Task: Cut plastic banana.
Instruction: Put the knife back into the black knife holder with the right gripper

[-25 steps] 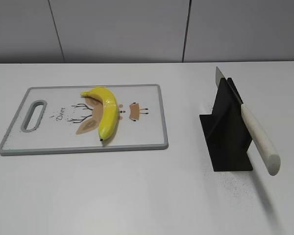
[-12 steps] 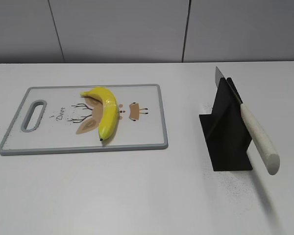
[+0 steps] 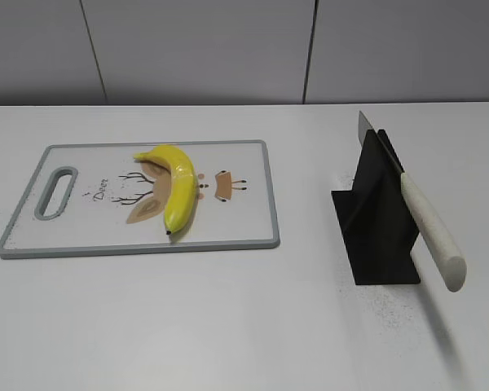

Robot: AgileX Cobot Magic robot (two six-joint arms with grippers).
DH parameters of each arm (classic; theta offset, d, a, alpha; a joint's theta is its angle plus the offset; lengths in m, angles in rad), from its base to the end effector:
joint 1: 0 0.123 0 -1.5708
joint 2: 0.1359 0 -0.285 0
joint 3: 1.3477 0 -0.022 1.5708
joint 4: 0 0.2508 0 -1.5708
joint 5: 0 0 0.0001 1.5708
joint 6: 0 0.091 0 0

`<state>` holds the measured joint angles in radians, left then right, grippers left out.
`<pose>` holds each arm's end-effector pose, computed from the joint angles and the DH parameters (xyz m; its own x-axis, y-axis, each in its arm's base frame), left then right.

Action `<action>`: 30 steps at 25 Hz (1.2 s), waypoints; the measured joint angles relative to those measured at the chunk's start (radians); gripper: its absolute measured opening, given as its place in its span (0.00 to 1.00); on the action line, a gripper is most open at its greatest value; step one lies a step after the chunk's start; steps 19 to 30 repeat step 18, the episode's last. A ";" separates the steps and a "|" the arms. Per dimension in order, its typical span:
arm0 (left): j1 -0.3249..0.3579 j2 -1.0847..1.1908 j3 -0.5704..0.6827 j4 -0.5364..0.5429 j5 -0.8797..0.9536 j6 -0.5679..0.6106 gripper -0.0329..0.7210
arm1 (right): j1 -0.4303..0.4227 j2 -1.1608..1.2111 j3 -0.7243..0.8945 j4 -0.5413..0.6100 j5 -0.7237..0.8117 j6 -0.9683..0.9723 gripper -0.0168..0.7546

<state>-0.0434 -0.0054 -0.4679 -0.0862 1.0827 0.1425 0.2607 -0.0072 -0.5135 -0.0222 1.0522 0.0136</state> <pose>-0.0035 -0.0068 0.2668 -0.4833 0.1226 -0.8668 0.1592 0.9859 0.0507 -0.0065 -0.0036 0.2817 -0.4158 -0.1083 -0.9030 -0.2398 0.9708 -0.0059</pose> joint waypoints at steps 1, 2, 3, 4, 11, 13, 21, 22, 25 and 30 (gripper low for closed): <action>0.000 0.000 0.000 0.000 0.000 0.000 0.74 | -0.037 0.000 0.000 0.000 0.000 0.000 0.79; 0.000 0.000 0.000 0.000 0.000 0.000 0.74 | -0.065 0.000 0.000 0.000 0.000 0.000 0.79; 0.000 0.000 0.000 0.000 0.000 0.000 0.74 | -0.094 0.000 0.000 0.000 0.000 0.000 0.79; 0.000 0.000 0.000 0.000 0.000 0.000 0.74 | -0.120 0.000 0.000 0.000 0.000 0.000 0.79; 0.000 0.000 0.000 0.000 0.000 0.000 0.74 | -0.168 0.000 0.000 0.001 0.000 0.001 0.79; 0.000 0.000 0.000 0.000 0.000 0.000 0.74 | -0.168 0.000 0.000 0.001 0.000 0.001 0.79; 0.000 0.000 0.000 0.000 0.000 0.000 0.74 | -0.168 0.000 0.000 0.001 0.000 0.001 0.79; 0.000 0.000 0.000 0.000 0.000 0.000 0.74 | -0.168 0.000 0.000 0.001 0.000 0.001 0.79; 0.000 0.000 0.000 0.000 0.000 0.000 0.74 | -0.168 0.000 0.000 0.001 0.000 0.001 0.79; 0.000 0.000 0.000 0.000 0.000 0.000 0.74 | -0.168 0.000 0.000 0.001 0.000 0.001 0.79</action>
